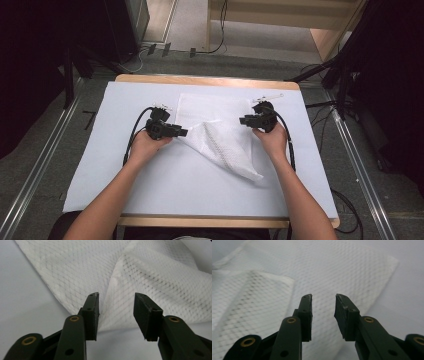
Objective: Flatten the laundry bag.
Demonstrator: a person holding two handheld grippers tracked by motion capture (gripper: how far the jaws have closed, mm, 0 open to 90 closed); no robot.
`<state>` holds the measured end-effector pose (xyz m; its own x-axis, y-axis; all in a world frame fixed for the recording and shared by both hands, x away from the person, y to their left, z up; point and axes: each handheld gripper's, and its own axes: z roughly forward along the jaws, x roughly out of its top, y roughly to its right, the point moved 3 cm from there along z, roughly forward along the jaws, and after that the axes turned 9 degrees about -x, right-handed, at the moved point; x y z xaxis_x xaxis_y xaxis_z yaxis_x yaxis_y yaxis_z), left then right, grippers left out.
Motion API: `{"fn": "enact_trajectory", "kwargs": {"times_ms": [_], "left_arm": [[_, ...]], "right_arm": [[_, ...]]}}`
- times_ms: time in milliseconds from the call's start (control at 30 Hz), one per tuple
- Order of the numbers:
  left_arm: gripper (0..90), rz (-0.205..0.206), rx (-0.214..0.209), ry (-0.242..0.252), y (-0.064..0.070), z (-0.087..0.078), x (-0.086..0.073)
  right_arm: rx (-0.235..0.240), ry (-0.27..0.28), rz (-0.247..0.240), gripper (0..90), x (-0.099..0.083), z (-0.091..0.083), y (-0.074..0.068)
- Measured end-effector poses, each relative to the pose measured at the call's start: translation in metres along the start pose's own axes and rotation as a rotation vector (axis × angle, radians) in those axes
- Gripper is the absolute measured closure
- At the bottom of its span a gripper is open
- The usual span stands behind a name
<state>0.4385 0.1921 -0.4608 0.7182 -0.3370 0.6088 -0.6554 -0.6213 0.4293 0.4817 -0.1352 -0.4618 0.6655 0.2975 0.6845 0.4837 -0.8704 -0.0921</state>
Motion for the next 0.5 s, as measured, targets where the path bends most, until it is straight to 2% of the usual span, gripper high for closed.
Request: {"fn": "enact_trajectory", "kwargs": {"times_ms": [67, 167, 233, 300, 400, 500], "left_arm": [[52.0, 0.001, -0.001, -0.003, 0.004, -0.006, -0.002], [49.9, 0.013, -0.012, 0.032, 0.010, -0.016, -0.008], [48.8, 0.019, -0.003, 0.035, 0.011, -0.021, -0.012], [48.6, 0.025, 0.023, 0.023, 0.011, -0.026, -0.016], [48.5, 0.006, 0.027, 0.035, 0.011, -0.033, -0.020], [48.5, 0.012, 0.047, 0.032, 0.011, -0.040, -0.026]], "right_arm": [[0.020, 0.004, -0.016, 67.8, 0.001, -0.001, -0.008], [0.046, 0.003, -0.031, 66.7, 0.002, 0.001, -0.017], [0.067, -0.006, -0.033, 66.1, 0.002, 0.005, -0.023], [0.082, -0.016, -0.048, 65.6, 0.001, 0.009, -0.028], [0.091, -0.032, -0.064, 64.2, 0.000, 0.015, -0.034], [0.107, -0.048, -0.075, 63.6, -0.002, 0.022, -0.039]]}}
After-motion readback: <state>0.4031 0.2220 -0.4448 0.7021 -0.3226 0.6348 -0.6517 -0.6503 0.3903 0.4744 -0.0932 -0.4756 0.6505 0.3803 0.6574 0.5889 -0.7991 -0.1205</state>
